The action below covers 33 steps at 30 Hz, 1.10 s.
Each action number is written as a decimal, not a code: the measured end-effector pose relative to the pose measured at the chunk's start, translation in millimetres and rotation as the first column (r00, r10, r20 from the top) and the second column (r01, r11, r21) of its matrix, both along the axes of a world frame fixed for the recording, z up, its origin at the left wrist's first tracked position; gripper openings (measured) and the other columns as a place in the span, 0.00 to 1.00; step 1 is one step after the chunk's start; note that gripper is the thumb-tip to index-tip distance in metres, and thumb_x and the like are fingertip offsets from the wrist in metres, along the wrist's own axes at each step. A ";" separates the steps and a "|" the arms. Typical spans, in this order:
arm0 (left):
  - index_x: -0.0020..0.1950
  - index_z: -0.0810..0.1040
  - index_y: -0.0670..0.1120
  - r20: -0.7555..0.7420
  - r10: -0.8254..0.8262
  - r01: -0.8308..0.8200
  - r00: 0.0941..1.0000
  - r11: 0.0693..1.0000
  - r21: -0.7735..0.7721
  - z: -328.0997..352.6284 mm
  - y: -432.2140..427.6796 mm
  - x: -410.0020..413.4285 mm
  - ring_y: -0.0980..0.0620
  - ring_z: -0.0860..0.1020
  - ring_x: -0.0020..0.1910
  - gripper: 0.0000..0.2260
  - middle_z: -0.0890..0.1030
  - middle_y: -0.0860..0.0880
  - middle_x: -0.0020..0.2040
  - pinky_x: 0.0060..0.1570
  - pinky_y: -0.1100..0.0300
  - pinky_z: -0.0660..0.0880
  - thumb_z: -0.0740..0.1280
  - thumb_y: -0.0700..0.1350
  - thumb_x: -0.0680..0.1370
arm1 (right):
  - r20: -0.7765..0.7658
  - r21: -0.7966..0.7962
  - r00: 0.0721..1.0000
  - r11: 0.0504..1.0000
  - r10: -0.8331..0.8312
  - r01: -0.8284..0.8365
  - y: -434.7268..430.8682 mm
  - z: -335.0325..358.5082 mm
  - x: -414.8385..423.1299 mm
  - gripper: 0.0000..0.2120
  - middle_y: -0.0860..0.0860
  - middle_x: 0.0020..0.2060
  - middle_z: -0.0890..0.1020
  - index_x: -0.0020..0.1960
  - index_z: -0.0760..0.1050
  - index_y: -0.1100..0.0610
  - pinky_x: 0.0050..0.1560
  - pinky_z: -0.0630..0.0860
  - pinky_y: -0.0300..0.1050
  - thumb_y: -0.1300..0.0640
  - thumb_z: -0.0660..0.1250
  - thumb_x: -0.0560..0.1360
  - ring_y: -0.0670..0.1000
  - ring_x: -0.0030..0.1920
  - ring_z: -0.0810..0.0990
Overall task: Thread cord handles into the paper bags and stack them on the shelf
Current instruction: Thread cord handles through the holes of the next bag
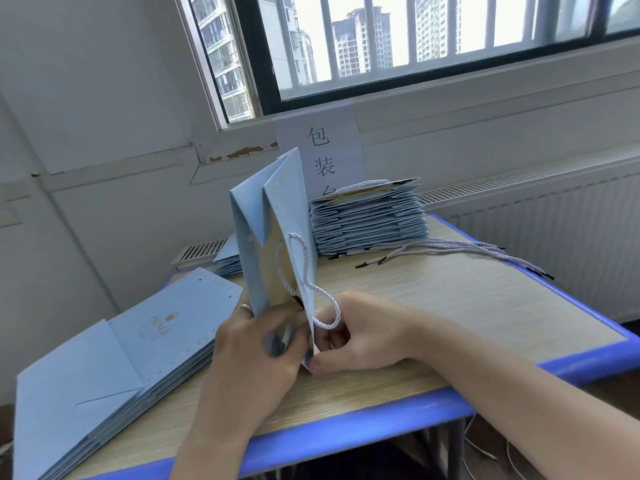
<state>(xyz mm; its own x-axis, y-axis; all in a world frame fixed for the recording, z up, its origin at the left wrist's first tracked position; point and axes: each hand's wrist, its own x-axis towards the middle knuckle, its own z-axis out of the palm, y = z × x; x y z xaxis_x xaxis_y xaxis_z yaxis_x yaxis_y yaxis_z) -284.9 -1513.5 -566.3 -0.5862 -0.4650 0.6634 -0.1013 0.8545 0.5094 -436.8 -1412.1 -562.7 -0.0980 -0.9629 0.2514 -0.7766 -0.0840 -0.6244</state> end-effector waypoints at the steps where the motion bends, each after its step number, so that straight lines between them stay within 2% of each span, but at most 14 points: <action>1: 0.41 0.83 0.63 -0.002 0.002 -0.002 1.000 1.000 0.015 1.0 0.1 0.5 0.62 0.77 0.41 0.15 0.77 0.54 0.39 0.38 0.75 0.69 0.76 0.40 0.68 | 0.012 -0.014 1.000 1.000 0.013 -0.013 0.6 1.2 1.3 0.11 0.45 0.26 0.75 0.34 0.76 0.54 0.32 0.69 0.45 0.53 0.74 0.73 0.45 0.29 0.72; 2: 0.42 0.82 0.63 0.002 0.007 -0.007 1.000 1.000 0.022 1.5 -0.3 1.1 0.59 0.77 0.41 0.16 0.77 0.52 0.38 0.37 0.71 0.71 0.76 0.40 0.68 | 0.031 -0.032 0.999 0.999 0.027 -0.026 0.4 1.3 2.2 0.12 0.50 0.28 0.78 0.36 0.79 0.56 0.32 0.70 0.48 0.49 0.72 0.73 0.50 0.30 0.74; 4: 0.44 0.83 0.61 0.013 0.014 -0.014 1.000 1.000 0.010 1.6 -1.1 2.0 0.54 0.77 0.40 0.15 0.78 0.51 0.37 0.37 0.65 0.72 0.76 0.40 0.69 | 0.043 -0.083 0.999 0.996 0.031 -0.028 0.1 0.7 2.2 0.19 0.57 0.30 0.78 0.39 0.81 0.57 0.33 0.71 0.54 0.40 0.68 0.70 0.58 0.32 0.75; 6: 0.41 0.83 0.59 0.023 0.006 -0.006 1.000 1.000 -0.012 0.3 -1.9 2.3 0.55 0.77 0.41 0.13 0.79 0.52 0.37 0.37 0.67 0.72 0.75 0.39 0.70 | 0.027 -0.122 0.999 0.992 0.028 -0.025 0.4 0.6 2.0 0.24 0.58 0.30 0.76 0.39 0.81 0.59 0.33 0.71 0.55 0.36 0.66 0.68 0.58 0.32 0.73; 10: 0.36 0.81 0.57 0.003 -0.032 0.032 0.999 0.999 -0.026 -0.6 -3.5 1.7 0.57 0.76 0.37 0.06 0.76 0.53 0.35 0.34 0.72 0.67 0.67 0.47 0.70 | 0.063 -0.124 0.996 0.991 0.058 -0.050 0.6 0.8 0.1 0.22 0.60 0.30 0.76 0.39 0.80 0.60 0.34 0.69 0.55 0.40 0.69 0.70 0.55 0.30 0.71; 12: 0.33 0.79 0.54 -0.015 -0.045 0.044 0.999 0.999 -0.029 -0.4 -3.6 1.6 0.57 0.74 0.35 0.09 0.73 0.53 0.31 0.33 0.72 0.65 0.62 0.50 0.70 | 0.059 -0.117 0.997 0.992 0.047 -0.040 -0.2 -0.7 -0.8 0.21 0.59 0.29 0.74 0.38 0.78 0.62 0.33 0.69 0.56 0.42 0.68 0.70 0.56 0.30 0.71; 15: 0.30 0.80 0.55 -0.017 -0.027 0.027 0.999 0.999 0.029 1.9 -2.0 0.4 0.55 0.75 0.36 0.08 0.75 0.53 0.31 0.32 0.70 0.66 0.65 0.49 0.68 | -0.013 -0.094 0.999 0.995 0.033 -0.034 -0.4 -1.1 0.6 0.15 0.53 0.29 0.78 0.37 0.79 0.56 0.34 0.73 0.55 0.44 0.69 0.72 0.54 0.31 0.75; 18: 0.34 0.83 0.62 -0.038 -0.032 0.036 0.999 0.993 0.110 2.6 -0.9 -0.4 0.55 0.78 0.39 0.08 0.80 0.53 0.36 0.35 0.71 0.70 0.71 0.48 0.67 | -0.013 -0.082 0.999 0.996 0.037 -0.038 0.2 0.8 0.8 0.12 0.52 0.32 0.83 0.39 0.83 0.53 0.35 0.74 0.52 0.45 0.71 0.73 0.52 0.32 0.78; 20: 0.36 0.84 0.62 -0.063 -0.037 0.046 0.997 0.988 0.146 2.4 -1.6 0.3 0.57 0.79 0.40 0.14 0.81 0.55 0.37 0.36 0.72 0.71 0.76 0.41 0.68 | -0.016 -0.078 0.999 0.996 0.036 -0.037 -0.3 0.2 0.8 0.11 0.51 0.33 0.84 0.41 0.84 0.53 0.35 0.75 0.51 0.46 0.70 0.74 0.52 0.33 0.79; 23: 0.34 0.85 0.59 -0.062 -0.044 0.054 0.997 0.983 0.176 2.7 -2.8 1.4 0.58 0.80 0.40 0.17 0.81 0.58 0.39 0.37 0.73 0.70 0.76 0.34 0.67 | -0.007 -0.077 0.999 0.997 0.032 -0.032 -0.7 -0.5 1.2 0.13 0.52 0.33 0.83 0.42 0.83 0.53 0.35 0.75 0.52 0.44 0.69 0.73 0.53 0.33 0.78; 25: 0.34 0.84 0.61 -0.059 -0.056 0.065 0.997 0.984 0.166 3.6 -2.2 1.3 0.58 0.80 0.40 0.14 0.81 0.56 0.38 0.37 0.73 0.70 0.77 0.39 0.66 | 0.008 -0.073 1.000 0.997 0.020 -0.019 -0.4 -0.5 -0.2 0.10 0.53 0.31 0.81 0.41 0.83 0.54 0.34 0.74 0.51 0.48 0.72 0.73 0.54 0.32 0.77; 27: 0.35 0.84 0.63 -0.066 -0.059 0.067 0.996 0.989 0.134 3.8 -1.6 1.2 0.58 0.80 0.40 0.11 0.81 0.55 0.39 0.37 0.73 0.70 0.74 0.44 0.65 | 0.010 -0.064 1.000 0.998 0.012 -0.012 0.3 0.4 -0.2 0.09 0.54 0.30 0.80 0.40 0.83 0.56 0.34 0.72 0.51 0.50 0.73 0.74 0.54 0.31 0.76; 30: 0.35 0.83 0.62 -0.009 -0.048 0.049 0.999 0.995 0.091 0.6 -2.1 0.2 0.59 0.79 0.41 0.15 0.79 0.52 0.41 0.37 0.75 0.69 0.77 0.40 0.65 | 0.025 -0.029 1.000 1.000 0.006 -0.005 1.5 1.1 0.7 0.08 0.50 0.29 0.80 0.38 0.82 0.57 0.33 0.70 0.46 0.54 0.75 0.73 0.48 0.29 0.72; 33: 0.31 0.80 0.63 0.075 -0.042 0.041 0.996 0.999 0.015 -2.8 -3.0 -0.4 0.59 0.76 0.40 0.18 0.76 0.50 0.40 0.36 0.75 0.67 0.77 0.38 0.65 | 0.037 0.017 0.999 1.000 -0.018 0.017 2.6 1.7 1.4 0.10 0.43 0.25 0.75 0.34 0.78 0.53 0.32 0.68 0.41 0.55 0.77 0.70 0.43 0.28 0.71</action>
